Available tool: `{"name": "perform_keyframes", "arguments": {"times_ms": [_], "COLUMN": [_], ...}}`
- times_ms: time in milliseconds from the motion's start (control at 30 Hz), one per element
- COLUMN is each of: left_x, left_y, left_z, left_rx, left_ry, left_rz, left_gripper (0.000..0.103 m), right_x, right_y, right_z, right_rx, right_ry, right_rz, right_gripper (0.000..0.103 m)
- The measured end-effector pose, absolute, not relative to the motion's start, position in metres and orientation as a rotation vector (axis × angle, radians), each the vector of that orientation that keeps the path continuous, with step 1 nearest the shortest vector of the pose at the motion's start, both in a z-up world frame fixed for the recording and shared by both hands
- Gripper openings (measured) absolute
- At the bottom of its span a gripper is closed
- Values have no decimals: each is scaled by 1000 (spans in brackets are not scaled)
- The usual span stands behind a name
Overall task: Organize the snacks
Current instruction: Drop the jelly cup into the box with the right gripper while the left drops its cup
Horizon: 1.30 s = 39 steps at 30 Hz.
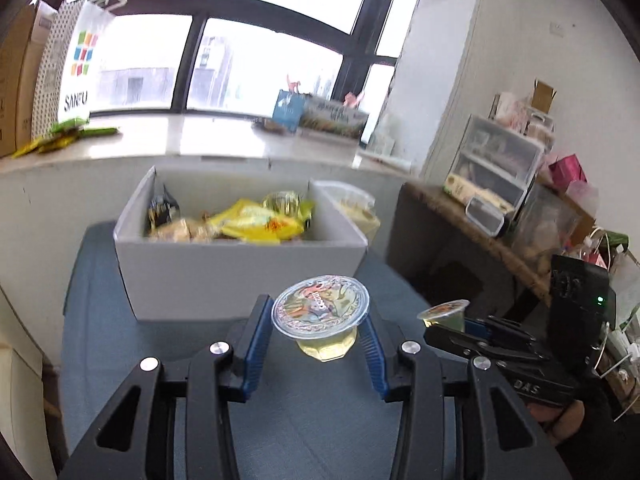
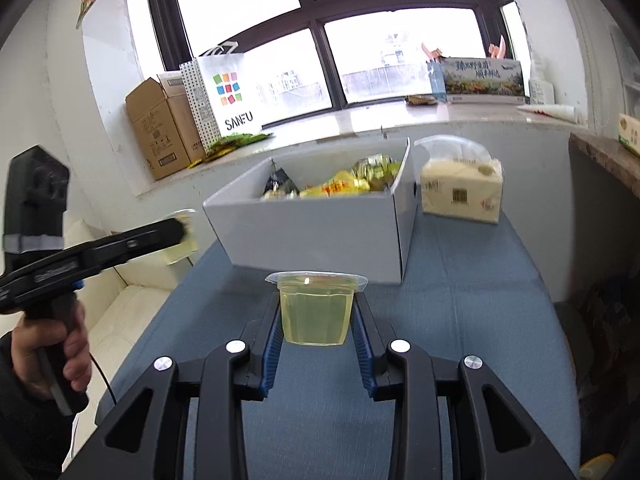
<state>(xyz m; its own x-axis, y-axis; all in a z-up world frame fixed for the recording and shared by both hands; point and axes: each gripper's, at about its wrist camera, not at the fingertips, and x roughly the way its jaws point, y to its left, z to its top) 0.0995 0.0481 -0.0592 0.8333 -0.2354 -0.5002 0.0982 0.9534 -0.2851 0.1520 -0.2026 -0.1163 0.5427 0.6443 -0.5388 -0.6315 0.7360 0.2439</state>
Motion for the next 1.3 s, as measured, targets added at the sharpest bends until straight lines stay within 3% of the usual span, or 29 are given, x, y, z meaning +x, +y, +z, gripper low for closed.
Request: {"name": "perform_keyframes", "arguments": {"times_ms": [433,733,767,800,833,867,967,1000,1300], "left_x": [181,267,272,278,279,278,273,271,238], "left_y": [96,122,123,127,130,134,140,140,124], "left_z": [-10,-28,-33,-39,-43,-46,-51,-52,-36], "left_rx": [-267,-216,-219,-237,-256,-275,-311,-316,-168], "left_ry": [522,631,648,674,682,670,667,666,600], "left_rz": [-143,-62,-52,-36,-21,-20,-54,-59,134], "left_gripper": [47,50,57,82,102,103,103,103,103], "right_x": [228,321,329,336,343,347,345,344,304], "right_y": [-142,-90,-86,-81,-77,-78,-87,-88,-84], "right_z": [-41,-51,-55,-59,-63,-65,-63,-63,-50], "right_rx": [-55,-64,-65,-75,-89,-87,-49,-52,-202], "right_ry": [545,700,721,744,769,768,718,723,591], "right_rz": [795,749,742,727,705,678,679,690,667], "right_gripper": [35,36,38,58,85,92,97,103,103]}}
